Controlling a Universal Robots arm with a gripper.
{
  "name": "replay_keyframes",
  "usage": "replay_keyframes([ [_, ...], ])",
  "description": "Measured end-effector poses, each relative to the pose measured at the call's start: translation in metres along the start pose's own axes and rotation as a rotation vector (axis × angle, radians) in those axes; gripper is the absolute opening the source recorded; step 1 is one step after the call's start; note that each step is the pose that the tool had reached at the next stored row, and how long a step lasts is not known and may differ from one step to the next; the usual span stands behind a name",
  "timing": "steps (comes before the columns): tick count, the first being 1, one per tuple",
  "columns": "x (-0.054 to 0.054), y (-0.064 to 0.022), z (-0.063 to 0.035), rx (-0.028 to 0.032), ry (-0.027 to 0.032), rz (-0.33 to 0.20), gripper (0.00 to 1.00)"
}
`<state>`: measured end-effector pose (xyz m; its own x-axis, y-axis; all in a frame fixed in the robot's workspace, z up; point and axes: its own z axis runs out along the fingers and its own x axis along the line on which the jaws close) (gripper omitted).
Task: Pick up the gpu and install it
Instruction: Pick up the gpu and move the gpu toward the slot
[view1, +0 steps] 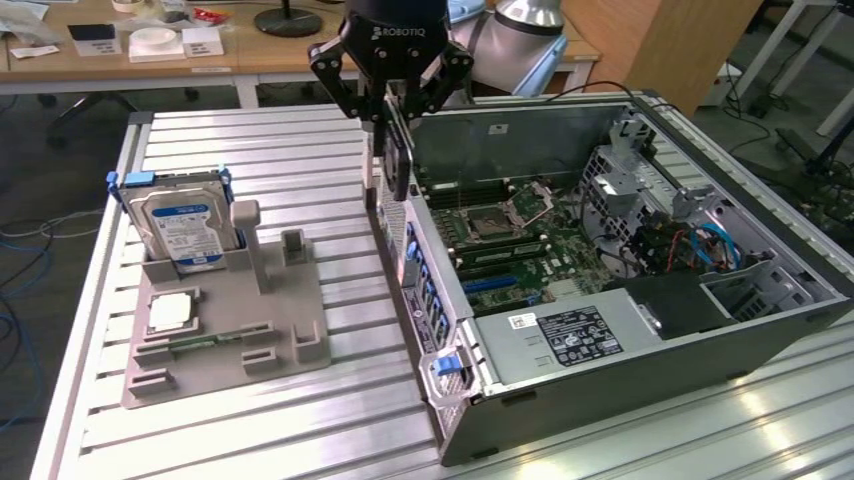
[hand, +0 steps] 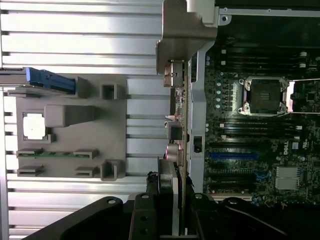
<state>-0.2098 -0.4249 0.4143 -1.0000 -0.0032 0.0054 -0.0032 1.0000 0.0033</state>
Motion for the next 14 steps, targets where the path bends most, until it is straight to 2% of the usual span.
replay_keyframes([
  [14,-0.015,0.0000,-0.0001,0.0000,0.0000,0.000,0.28],
])
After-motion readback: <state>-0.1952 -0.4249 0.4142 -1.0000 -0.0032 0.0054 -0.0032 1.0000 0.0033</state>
